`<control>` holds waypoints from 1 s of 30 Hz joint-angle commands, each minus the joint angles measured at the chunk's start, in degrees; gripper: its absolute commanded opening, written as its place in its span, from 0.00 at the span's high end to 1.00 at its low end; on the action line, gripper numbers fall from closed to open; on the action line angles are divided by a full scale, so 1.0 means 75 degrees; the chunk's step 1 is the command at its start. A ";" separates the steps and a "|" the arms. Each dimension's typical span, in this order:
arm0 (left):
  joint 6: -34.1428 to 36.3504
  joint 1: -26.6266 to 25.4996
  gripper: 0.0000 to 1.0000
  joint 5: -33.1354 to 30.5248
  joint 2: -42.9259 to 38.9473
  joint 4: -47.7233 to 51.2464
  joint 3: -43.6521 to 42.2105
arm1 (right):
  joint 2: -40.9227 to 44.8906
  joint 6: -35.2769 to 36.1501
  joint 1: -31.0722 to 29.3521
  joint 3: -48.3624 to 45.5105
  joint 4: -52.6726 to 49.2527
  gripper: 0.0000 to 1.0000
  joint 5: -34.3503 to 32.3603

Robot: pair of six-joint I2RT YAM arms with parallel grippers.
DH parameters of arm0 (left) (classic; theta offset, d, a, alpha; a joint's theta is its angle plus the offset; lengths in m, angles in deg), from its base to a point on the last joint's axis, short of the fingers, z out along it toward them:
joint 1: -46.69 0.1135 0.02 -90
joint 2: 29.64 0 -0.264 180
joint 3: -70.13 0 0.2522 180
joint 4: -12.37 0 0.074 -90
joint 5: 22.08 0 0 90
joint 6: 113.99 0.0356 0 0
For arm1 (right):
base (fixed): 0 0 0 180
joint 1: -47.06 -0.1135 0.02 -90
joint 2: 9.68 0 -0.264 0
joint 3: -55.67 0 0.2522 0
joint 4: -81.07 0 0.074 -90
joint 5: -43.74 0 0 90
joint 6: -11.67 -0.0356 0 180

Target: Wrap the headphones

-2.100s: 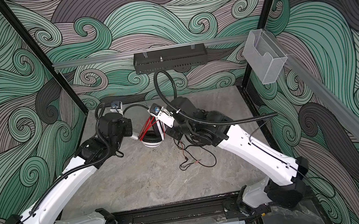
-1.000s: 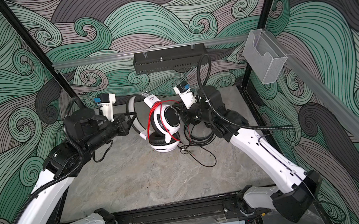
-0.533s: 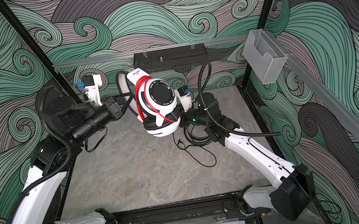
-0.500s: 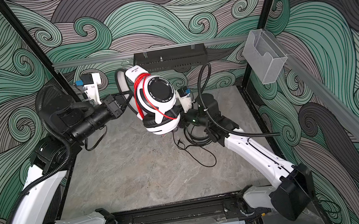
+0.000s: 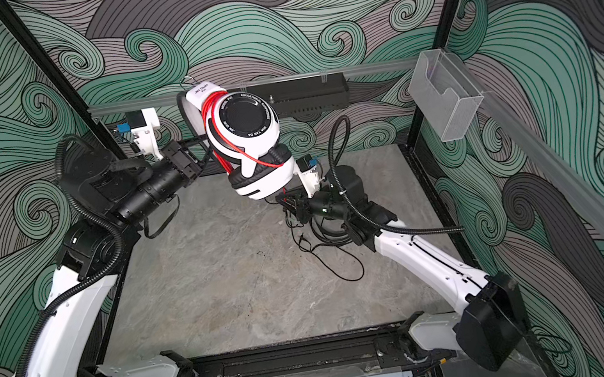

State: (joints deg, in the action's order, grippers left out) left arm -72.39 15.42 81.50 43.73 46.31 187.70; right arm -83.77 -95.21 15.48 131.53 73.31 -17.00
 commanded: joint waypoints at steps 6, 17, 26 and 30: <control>-0.0850 0.0044 1.00 0.0375 -0.0154 -0.1287 0.0054 | -0.1129 -0.0261 -0.0370 0.0347 0.0768 0.87 0.0363; -0.1011 0.0067 1.00 0.0345 -0.0082 -0.1560 0.0077 | -0.1720 -0.0573 -0.0663 0.0500 0.1186 0.77 0.0472; -0.1140 0.0125 1.00 0.0242 -0.0082 -0.1687 -0.0038 | -0.1740 -0.0435 -0.0731 0.0229 0.1042 0.78 0.0523; -0.1190 0.0180 1.00 -0.0096 -0.0164 -0.1678 -0.0140 | -0.1643 -0.0412 -0.0725 -0.0035 0.1020 0.87 0.0520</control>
State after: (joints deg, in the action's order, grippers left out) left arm -78.33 16.17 82.92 43.79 39.73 185.64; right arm -97.04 -98.71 10.15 132.85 80.85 -13.83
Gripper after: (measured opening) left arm 0.060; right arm 0.153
